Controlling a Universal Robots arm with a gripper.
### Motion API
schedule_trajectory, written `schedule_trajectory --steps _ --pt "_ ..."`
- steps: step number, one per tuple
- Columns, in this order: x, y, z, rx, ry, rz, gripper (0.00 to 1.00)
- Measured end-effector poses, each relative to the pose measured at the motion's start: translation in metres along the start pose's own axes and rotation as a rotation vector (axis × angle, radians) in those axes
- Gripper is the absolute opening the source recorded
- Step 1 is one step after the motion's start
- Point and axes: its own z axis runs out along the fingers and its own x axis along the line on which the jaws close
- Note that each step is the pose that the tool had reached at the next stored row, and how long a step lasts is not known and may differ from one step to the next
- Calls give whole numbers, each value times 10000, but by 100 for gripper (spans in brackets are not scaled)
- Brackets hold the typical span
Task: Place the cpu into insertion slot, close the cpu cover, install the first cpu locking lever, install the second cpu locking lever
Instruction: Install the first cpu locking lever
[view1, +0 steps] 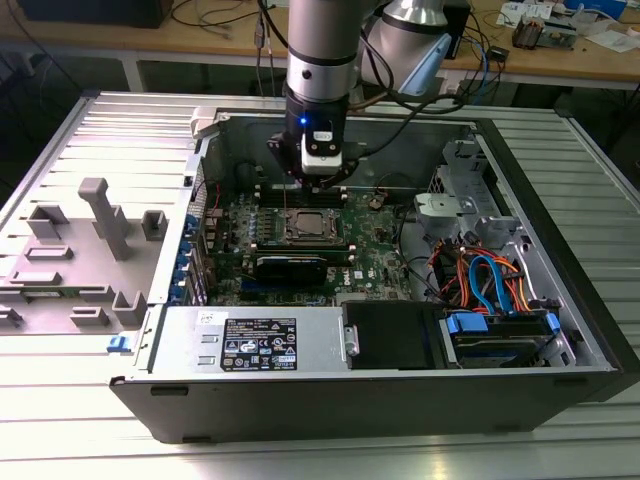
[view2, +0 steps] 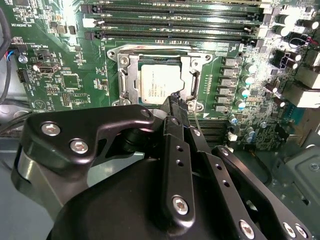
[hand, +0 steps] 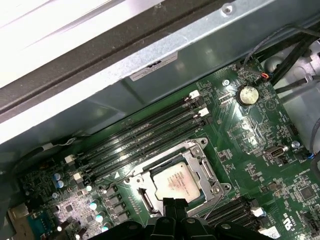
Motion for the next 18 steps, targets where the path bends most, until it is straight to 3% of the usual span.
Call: schedule_trajectory --steps 7,18 --pt "14 -7 0 30 -3 -1191 11" --pt "93 -45 3 30 -3 -1211 11"
